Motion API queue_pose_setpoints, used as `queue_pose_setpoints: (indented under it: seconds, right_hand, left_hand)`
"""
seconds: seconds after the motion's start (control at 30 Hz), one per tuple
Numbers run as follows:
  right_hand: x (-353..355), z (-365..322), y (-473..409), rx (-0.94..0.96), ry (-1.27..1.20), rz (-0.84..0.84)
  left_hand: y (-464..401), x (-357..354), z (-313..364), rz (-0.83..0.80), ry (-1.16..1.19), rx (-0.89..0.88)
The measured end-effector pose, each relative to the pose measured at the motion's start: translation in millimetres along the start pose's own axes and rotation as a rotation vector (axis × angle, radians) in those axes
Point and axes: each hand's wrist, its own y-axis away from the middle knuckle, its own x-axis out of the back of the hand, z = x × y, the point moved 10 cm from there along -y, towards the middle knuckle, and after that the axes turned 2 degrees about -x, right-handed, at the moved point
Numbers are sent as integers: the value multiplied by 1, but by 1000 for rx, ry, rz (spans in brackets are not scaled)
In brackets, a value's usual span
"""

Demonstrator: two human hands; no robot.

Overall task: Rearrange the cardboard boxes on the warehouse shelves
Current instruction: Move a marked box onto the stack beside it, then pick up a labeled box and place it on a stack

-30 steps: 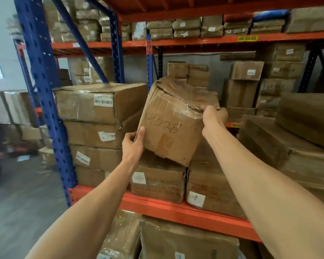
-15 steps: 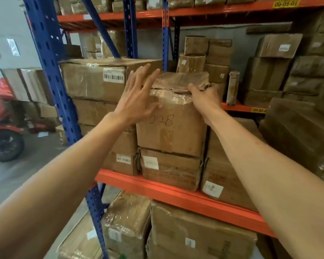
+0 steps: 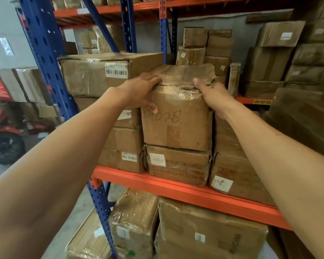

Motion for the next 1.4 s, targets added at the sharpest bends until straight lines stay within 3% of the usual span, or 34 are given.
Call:
queue_pose_setpoints:
  seconds: [0.23,0.33,0.7,0.93,1.1,1.23,1.4]
  right_hand:
    - [3,8,31,-195,77,-81]
    - [22,10,56,-233,148,-109]
    - [259,-6,125,-106,323,473]
    - [440,47,183,-227,238,778]
    - [538,134,211,-411,-106,990]
    - [556,200,202,-517,-478,850]
    - [559,235,168,-464,-790,697]
  left_hand:
    - [4,-8,26,-93,-170,106]
    - [-2,-11,53,-70,-181,56]
    - [-82,39,229,76,87,-200]
    - [-135,58,392,136,230,-433]
    - [-173,84,486,147,408,-448]
    - [-201,100,543,118,582,-385]
    - [-229,105,575,87,775,-230]
